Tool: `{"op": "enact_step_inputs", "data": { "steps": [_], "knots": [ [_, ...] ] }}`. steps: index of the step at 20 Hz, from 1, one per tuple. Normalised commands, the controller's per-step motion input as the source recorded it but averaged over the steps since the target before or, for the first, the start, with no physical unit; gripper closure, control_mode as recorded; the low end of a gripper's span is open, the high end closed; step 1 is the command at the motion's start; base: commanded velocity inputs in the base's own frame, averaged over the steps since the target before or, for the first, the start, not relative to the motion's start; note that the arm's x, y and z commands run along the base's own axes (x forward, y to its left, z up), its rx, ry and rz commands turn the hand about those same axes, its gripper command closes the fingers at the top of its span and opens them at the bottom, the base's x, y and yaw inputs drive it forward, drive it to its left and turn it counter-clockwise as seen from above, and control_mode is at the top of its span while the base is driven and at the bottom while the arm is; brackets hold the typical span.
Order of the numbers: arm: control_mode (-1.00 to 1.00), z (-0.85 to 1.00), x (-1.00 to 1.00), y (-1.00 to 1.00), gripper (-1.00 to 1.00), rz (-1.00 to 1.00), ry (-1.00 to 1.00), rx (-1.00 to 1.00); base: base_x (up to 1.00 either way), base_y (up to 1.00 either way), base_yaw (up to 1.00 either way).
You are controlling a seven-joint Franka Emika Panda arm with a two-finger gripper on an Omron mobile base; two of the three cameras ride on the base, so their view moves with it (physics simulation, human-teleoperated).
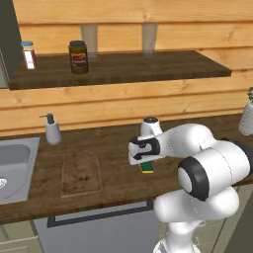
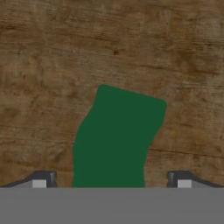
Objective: Pick up the sponge from the counter and clean the cutting board by briefly scrubbing or pressing down on the cutting board. Once finished, release the sponge.
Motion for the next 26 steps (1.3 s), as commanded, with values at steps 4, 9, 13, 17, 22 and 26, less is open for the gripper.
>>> {"op": "enact_step_inputs", "data": {
  "steps": [4, 9, 13, 17, 22, 26],
  "knots": [
    [-1.0, -0.21, 0.08, 0.04, -1.0, 0.0, 0.0, 0.0, 0.0, 0.0, 0.0],
    [-1.0, -0.11, 0.17, 0.02, -1.0, 0.0, 0.01, 0.0, 0.0, 0.0, 0.0],
    [-1.0, -0.18, 0.08, 0.01, 1.0, 0.0, 0.0, 0.0, 0.0, 0.0, 0.0],
    [-1.0, -0.02, 0.0, 0.03, 1.0, 0.0, 0.0, 0.0, 0.0, 0.0, 0.0],
    [-1.0, 0.49, -0.04, 0.33, 1.0, -0.01, 0.0, -0.04, 0.0, 0.0, 0.0],
    [-1.0, 0.8, -0.18, 0.89, 1.0, -0.16, -0.01, -0.03, 0.0, 0.0, 0.0]
  ]
}}
